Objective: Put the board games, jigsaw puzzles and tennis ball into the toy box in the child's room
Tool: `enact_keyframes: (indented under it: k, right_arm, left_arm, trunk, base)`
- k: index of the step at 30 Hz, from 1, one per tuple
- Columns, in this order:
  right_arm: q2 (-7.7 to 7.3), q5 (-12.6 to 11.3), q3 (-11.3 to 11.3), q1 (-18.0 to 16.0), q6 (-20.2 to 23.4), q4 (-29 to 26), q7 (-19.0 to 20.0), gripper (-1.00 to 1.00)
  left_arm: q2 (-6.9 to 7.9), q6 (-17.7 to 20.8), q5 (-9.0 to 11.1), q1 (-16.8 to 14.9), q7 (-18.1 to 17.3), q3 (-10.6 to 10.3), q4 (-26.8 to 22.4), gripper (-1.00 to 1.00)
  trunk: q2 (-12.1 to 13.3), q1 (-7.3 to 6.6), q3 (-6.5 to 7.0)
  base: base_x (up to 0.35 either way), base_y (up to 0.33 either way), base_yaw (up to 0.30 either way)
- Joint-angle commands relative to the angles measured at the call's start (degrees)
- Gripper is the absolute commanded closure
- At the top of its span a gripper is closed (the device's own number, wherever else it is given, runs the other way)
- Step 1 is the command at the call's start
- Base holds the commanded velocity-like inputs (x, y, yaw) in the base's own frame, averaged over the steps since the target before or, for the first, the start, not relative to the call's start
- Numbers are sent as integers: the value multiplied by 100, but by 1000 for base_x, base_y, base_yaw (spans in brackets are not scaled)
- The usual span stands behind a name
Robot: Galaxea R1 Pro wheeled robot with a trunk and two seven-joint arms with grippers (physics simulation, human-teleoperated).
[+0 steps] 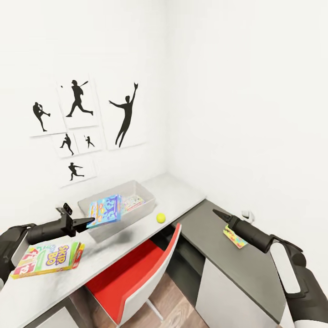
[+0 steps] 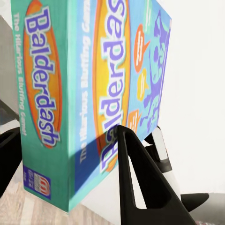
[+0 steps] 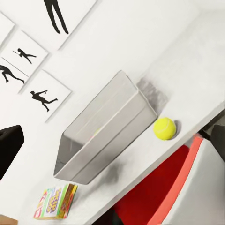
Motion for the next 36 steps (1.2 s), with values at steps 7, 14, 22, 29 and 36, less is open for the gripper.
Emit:
enact_keyframes:
  k: [7,14,22,29,36]
  right_arm:
    - [1,-18,-6,-5,40,-3,8,-100]
    - [2,-18,-6,-5,40,-3,8,-100]
    - [0,-18,-6,-5,40,-9,8,-100]
    - [-6,-18,-11,-5,41,-9,10,-100]
    - [-8,-18,-14,-5,45,-10,16,-100]
  left_arm:
    - [0,58,13,-8,-23,-2,-2,100]
    - [0,58,13,-8,-23,-2,-2,100]
    - [0,58,13,-8,-23,-4,0,100]
    - [-2,58,13,-8,-23,-4,-1,100]
    - [-9,58,13,-8,-23,0,-2,100]
  trunk:
    - [-13,7,-13]
    - [-13,7,-13]
    - [-13,7,-13]
    - [-13,7,-13]
    - [-13,7,-13]
  base:
    - [300,-95,291]
    - [152,-68,291]
    - [14,-7,291]
    - [31,0,291]
    - [219,0,291]
